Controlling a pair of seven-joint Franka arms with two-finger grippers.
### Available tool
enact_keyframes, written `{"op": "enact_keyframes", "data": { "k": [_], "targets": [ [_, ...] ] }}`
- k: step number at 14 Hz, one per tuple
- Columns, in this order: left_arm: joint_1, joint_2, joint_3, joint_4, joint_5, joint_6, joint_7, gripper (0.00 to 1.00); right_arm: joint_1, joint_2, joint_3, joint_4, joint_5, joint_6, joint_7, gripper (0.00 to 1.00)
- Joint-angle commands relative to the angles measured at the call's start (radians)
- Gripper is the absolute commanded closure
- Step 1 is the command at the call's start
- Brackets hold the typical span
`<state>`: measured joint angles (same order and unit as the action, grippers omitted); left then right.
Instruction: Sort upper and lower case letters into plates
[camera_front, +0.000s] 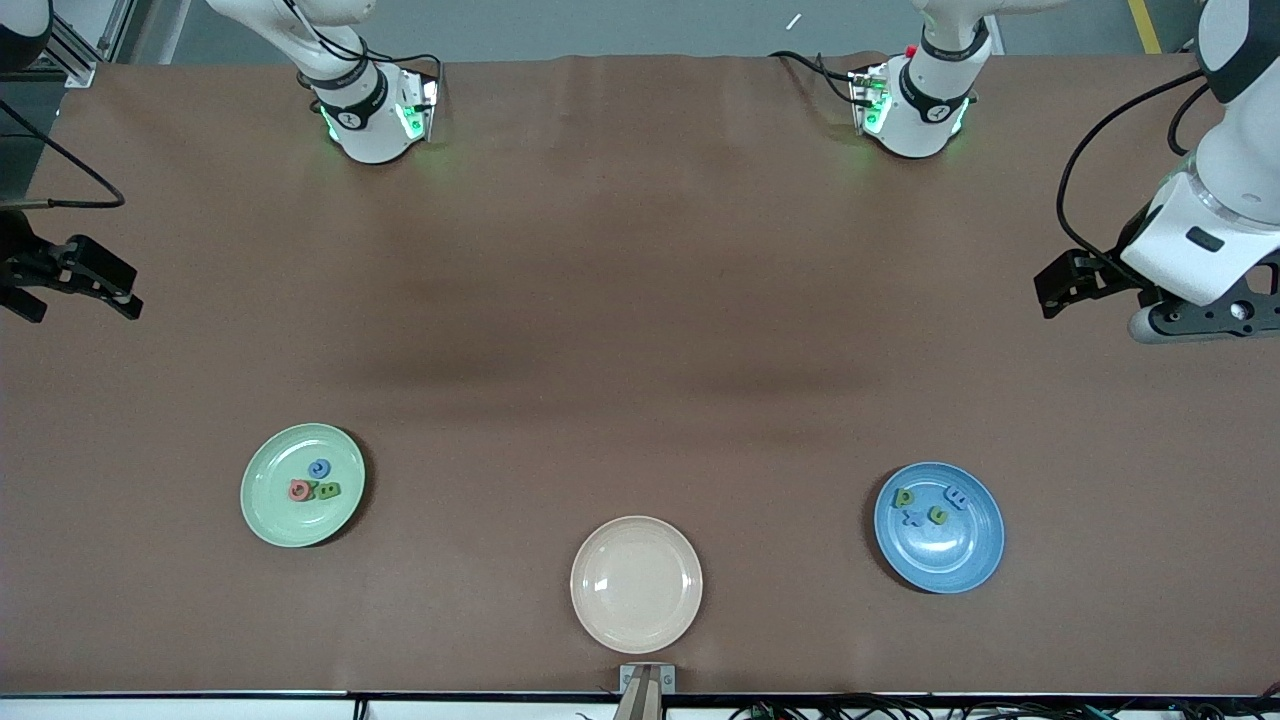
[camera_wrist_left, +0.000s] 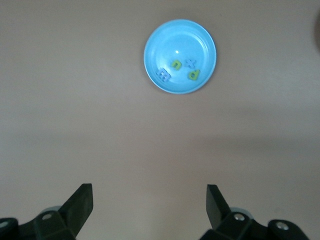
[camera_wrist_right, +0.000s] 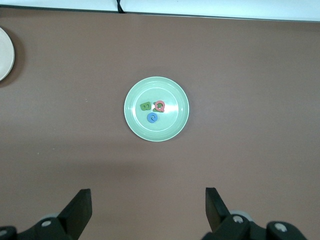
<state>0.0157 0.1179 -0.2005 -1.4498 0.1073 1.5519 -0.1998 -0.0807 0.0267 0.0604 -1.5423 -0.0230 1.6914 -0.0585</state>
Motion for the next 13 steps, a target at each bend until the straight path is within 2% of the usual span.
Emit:
{"op": "enact_keyframes", "data": {
  "k": [1,5,7,13],
  "targets": [
    [-0.005,-0.087,0.026,-0.102,-0.041,-0.010,0.020,0.00,-0.011,-0.016,0.007,-0.010,0.017,-0.057,-0.017,0.00],
    [-0.002,-0.153,0.027,-0.152,-0.087,-0.010,0.020,0.00,-0.013,-0.016,0.006,-0.009,0.018,-0.067,-0.018,0.00],
    [0.032,-0.170,0.020,-0.167,-0.101,0.000,0.022,0.00,-0.011,-0.016,0.007,-0.009,0.020,-0.065,-0.018,0.00],
    [0.026,-0.195,0.019,-0.118,-0.110,-0.007,0.016,0.00,-0.011,-0.014,0.006,-0.009,0.020,-0.065,-0.020,0.00]
  ]
}}
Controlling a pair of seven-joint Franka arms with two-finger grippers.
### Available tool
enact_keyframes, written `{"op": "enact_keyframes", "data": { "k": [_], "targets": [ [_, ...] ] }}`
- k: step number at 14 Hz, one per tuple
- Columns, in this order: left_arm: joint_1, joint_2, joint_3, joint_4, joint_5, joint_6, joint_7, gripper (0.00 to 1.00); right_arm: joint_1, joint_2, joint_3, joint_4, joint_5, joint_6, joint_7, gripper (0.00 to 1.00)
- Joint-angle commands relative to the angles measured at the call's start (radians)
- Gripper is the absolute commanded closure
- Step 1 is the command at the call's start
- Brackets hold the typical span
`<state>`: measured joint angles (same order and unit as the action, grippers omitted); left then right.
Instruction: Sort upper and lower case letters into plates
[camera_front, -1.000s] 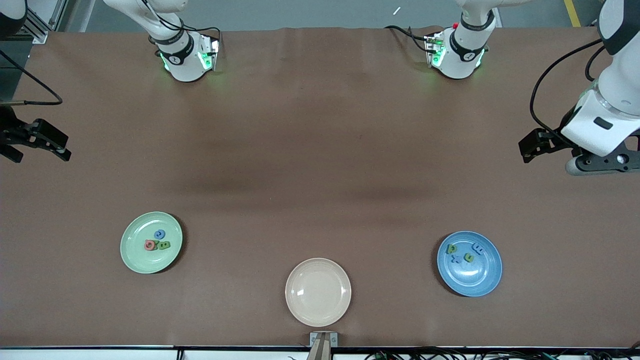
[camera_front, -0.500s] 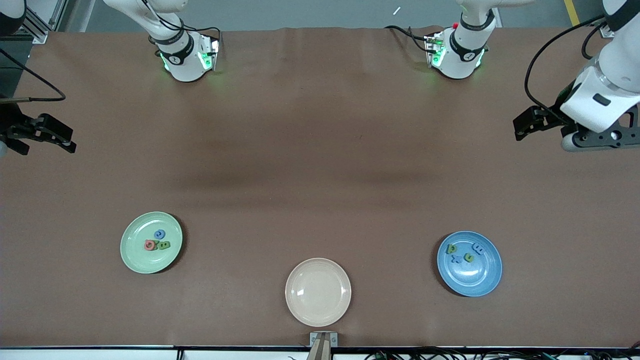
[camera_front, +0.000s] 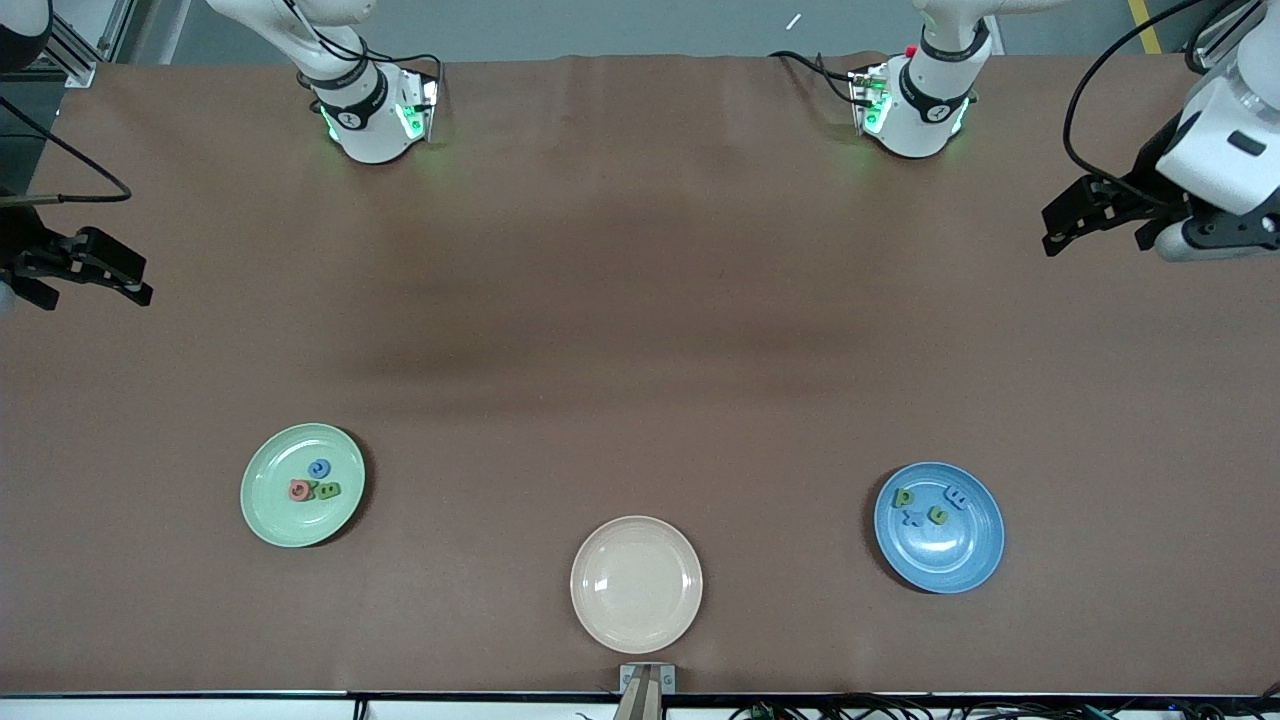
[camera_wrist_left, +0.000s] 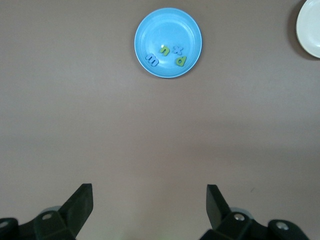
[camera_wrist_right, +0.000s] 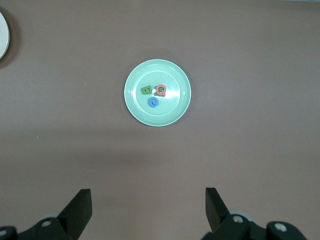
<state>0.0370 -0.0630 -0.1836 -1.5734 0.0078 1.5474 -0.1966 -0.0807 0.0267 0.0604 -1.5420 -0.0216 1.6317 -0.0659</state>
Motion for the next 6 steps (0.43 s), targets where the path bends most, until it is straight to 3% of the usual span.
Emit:
{"op": "enact_keyframes", "data": {
  "k": [1,6],
  "targets": [
    [0.006,-0.002,0.003,0.030,-0.006,-0.004,0.011,0.00,-0.011,-0.016,0.006,-0.009,0.019,-0.006,-0.012,0.00],
    [0.006,0.017,0.000,0.047,-0.006,-0.041,0.011,0.00,-0.010,-0.014,0.007,-0.009,0.019,-0.004,-0.012,0.00]
  ]
}}
